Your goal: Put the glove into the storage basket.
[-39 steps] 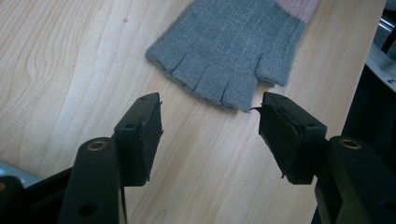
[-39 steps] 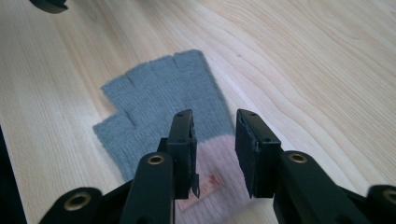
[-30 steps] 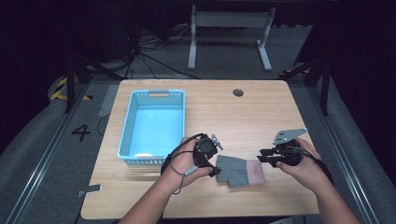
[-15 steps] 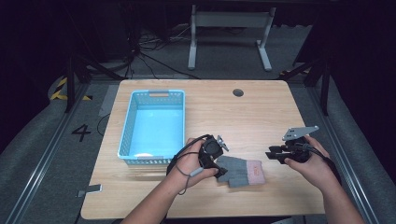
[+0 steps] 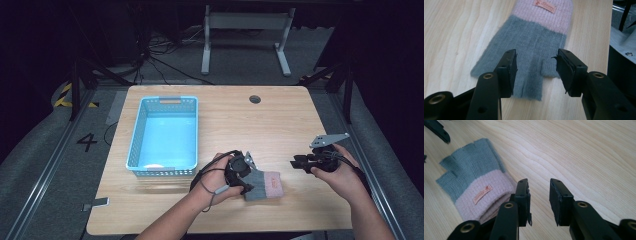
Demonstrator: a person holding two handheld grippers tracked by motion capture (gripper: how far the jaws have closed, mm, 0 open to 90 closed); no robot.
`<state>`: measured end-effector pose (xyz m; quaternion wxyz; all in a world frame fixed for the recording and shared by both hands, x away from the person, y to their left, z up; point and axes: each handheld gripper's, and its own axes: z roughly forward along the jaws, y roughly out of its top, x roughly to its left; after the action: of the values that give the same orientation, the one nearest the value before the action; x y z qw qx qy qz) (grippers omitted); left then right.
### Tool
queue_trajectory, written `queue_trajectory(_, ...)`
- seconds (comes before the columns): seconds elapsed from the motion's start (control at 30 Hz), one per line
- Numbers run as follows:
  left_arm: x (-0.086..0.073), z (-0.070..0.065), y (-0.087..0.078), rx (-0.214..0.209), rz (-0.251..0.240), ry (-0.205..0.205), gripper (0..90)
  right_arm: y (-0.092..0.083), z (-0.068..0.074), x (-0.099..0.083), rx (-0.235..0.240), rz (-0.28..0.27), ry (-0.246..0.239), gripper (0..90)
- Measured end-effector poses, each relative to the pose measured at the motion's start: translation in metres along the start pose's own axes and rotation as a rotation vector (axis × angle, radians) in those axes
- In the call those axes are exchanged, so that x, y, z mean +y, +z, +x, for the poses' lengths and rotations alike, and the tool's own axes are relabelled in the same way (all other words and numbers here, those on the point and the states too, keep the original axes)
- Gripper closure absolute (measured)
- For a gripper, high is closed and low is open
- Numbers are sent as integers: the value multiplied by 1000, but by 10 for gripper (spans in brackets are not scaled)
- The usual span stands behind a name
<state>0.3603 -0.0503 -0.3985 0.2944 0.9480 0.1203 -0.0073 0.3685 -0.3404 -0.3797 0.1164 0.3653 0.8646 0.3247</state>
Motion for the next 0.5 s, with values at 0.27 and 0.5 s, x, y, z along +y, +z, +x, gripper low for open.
queue_trajectory(0.27,13,3,21,16,1,57,346,-3,-5,-4,2,-9,24,671)
queue_trajectory(0.5,21,6,37,11,26,98,263,-5,-6,-5,9,-20,35,654)
